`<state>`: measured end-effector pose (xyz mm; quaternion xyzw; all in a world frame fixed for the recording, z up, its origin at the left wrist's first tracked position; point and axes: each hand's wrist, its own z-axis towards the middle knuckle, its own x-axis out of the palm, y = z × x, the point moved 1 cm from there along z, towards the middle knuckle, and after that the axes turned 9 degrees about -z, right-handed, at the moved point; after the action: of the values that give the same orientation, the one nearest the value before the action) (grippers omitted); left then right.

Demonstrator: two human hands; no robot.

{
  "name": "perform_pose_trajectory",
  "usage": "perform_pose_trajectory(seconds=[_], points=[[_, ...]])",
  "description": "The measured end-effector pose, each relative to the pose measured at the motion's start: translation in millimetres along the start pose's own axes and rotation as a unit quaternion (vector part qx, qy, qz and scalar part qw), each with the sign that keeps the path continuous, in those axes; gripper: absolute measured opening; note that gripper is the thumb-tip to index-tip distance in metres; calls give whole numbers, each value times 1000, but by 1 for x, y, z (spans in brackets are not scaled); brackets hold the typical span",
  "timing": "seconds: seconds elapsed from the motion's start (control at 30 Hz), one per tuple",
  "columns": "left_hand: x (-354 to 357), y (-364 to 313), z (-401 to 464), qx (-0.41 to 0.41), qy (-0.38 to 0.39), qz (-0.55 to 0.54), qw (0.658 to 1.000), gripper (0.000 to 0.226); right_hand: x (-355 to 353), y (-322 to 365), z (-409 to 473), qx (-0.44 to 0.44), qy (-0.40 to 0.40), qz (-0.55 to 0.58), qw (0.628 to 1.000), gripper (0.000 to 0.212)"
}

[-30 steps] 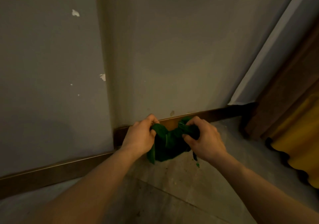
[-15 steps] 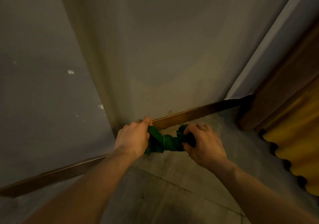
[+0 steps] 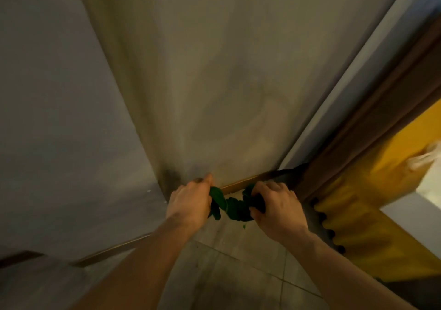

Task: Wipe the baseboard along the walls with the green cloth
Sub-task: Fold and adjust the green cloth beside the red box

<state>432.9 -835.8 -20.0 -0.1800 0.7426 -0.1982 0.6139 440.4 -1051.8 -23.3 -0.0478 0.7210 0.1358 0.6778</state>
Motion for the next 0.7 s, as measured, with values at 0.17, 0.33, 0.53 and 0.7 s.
perform_pose_trajectory(seconds=[0.17,0.33,0.53,0.7], points=[[-109,-71,-28,13,3,26,1000,18,-128,26,-14,18,-9,-1,1000,30],[-194,-123,-55,20,-4,32,999,23,-227,50,-30,18,-17,0,1000,31],[-252,-159,-93,8,-35,51,998,24,-302,67,-50,-6,-49,-3,999,28],[-279,-182,-125,-18,-68,68,995,21,-344,72,-58,-41,-53,4,998,28]])
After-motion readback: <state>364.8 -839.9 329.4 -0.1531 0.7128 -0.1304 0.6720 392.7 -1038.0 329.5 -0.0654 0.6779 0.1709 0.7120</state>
